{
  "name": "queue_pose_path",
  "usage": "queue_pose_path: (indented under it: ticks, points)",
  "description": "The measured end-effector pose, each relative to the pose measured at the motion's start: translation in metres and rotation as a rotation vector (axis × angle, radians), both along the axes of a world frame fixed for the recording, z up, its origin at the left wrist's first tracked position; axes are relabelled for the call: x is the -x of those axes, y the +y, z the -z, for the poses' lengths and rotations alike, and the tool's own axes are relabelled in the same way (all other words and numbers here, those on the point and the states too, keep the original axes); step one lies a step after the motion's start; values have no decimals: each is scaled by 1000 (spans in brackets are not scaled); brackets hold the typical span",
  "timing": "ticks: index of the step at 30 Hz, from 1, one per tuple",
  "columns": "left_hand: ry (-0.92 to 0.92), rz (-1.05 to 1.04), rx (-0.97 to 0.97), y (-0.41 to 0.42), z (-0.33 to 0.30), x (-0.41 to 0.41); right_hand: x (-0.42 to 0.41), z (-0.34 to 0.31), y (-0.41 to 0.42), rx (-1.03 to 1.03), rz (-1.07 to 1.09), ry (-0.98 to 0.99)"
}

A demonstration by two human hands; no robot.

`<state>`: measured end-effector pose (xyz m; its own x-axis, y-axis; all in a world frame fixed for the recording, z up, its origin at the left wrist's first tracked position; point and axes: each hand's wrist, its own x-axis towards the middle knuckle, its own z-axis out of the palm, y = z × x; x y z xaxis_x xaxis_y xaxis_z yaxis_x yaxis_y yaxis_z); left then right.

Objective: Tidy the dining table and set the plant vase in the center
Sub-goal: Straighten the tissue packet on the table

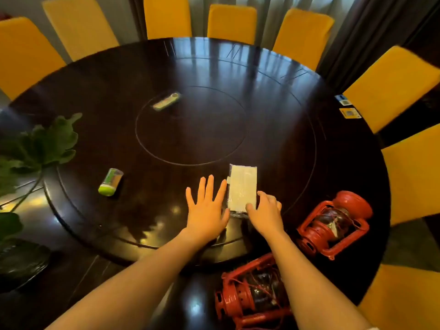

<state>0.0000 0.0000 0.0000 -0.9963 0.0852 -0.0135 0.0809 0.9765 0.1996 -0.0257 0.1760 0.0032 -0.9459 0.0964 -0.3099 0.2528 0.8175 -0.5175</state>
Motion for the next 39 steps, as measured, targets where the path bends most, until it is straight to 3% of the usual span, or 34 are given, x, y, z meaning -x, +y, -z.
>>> queue_pose_path:
  ticks: [5, 15, 23, 26, 30, 33, 35, 39]
  points:
    - [-173, -25, -137, 16, 8, 13, 27, 8, 6, 145, 177, -96]
    - [-380, -5, -172, 31, 40, 16, 44, 20, -7, 88, 278, -243]
    - [-214, -147, 30, -4, 56, 2, 46, 33, -6, 53, 296, -203]
    - [-230, -166, 89, -21, 65, 1, 47, 39, -6, 63, 300, -174]
    - [-316, -190, 19, -30, 80, -5, 54, 44, -2, 291, 351, -169]
    - [-305, -201, -4, -30, 85, -7, 62, 30, 0, 493, 414, -77]
    - [-294, -204, -5, -30, 86, -7, 67, 16, 2, 512, 390, 37]
    - [-272, -211, 37, -29, 89, -8, 66, -7, -1, 130, 154, 386]
